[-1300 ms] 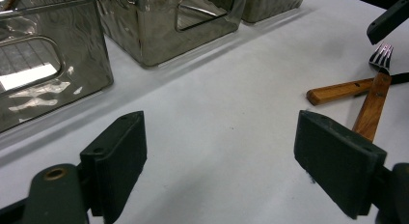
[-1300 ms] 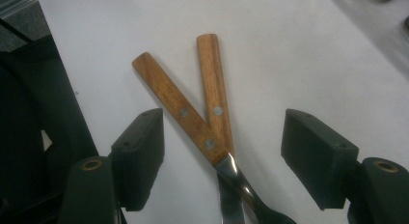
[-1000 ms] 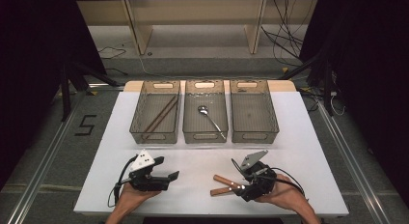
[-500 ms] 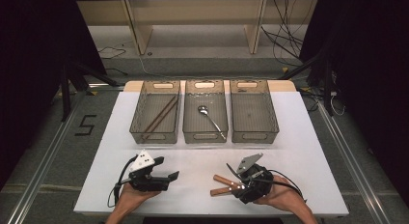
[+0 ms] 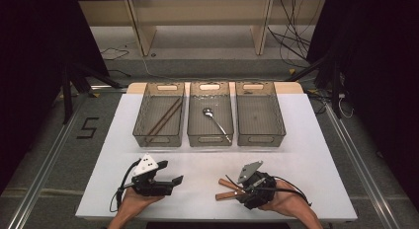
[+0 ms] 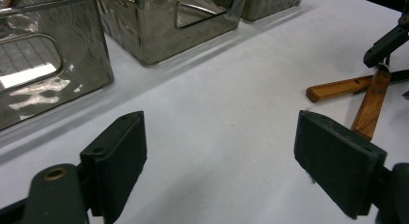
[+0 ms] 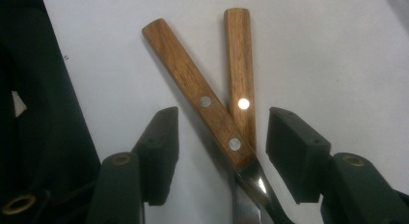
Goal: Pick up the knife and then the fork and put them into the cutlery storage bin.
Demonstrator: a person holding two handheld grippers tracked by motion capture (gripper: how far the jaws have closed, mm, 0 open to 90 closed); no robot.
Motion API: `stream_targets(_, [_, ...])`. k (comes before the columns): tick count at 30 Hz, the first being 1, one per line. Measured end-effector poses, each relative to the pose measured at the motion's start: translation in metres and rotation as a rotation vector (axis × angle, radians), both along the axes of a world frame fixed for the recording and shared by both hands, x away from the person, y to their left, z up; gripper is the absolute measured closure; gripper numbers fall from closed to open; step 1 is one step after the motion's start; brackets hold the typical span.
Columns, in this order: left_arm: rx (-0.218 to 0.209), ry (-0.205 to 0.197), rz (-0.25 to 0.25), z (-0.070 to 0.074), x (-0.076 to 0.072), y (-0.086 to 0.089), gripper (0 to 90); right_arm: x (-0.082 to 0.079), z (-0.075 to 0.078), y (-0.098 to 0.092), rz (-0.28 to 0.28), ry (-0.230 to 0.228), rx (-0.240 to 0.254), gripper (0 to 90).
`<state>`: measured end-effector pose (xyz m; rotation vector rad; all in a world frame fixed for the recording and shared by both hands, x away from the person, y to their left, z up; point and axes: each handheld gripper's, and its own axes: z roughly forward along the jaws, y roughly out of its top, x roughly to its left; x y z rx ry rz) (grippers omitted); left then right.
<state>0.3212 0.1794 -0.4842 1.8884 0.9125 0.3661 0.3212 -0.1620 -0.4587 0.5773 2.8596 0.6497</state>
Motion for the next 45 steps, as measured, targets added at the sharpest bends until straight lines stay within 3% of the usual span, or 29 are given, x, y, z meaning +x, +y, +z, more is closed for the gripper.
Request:
stream_targets(12, [0.006,-0.001,-0.005,-0.0003,-0.0007,-0.0007,18.7,-0.0018,-0.0068,0.0017,0.027,-0.051,-0.09,60.3])
stream_targets(26, [0.01,-0.001,-0.007,-0.0005,-0.0007,-0.0013,18.6,-0.0041,-0.0056,-0.0017,0.07,-0.085,-0.126,71.6])
stream_targets(30, [0.013,0.001,-0.007,-0.0007,-0.0006,-0.0015,18.7,-0.0026,-0.0037,-0.0049,0.083,-0.092,-0.122,77.0])
stream_targets(40, [0.011,0.002,-0.007,-0.0007,-0.0006,-0.0015,18.7,-0.0017,-0.0021,-0.0062,0.109,-0.094,-0.104,77.6])
stream_targets(45, [0.013,0.002,-0.008,-0.0006,-0.0006,-0.0018,18.6,-0.0012,0.0021,-0.0072,0.094,-0.104,-0.087,77.7])
